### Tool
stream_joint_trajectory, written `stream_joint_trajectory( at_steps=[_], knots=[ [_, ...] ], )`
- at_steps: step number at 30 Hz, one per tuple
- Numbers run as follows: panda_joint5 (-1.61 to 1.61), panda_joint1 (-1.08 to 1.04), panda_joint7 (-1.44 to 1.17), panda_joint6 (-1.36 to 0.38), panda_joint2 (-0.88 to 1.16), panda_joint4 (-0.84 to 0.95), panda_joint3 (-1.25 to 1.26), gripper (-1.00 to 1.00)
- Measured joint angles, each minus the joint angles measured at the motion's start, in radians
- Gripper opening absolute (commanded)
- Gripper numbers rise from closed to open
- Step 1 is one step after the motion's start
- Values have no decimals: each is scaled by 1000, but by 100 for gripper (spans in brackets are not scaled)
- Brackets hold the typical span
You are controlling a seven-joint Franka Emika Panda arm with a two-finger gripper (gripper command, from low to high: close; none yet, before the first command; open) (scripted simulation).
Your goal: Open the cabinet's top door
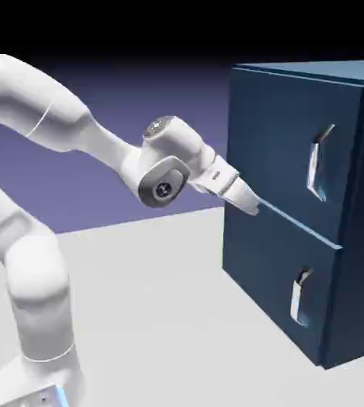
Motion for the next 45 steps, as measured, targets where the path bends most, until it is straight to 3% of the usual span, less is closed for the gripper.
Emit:
stream_joint_trajectory(
  at_steps=[45],
  knots=[
    [-1957,642,1400,-102,-306,302,-755,100]
  ],
)
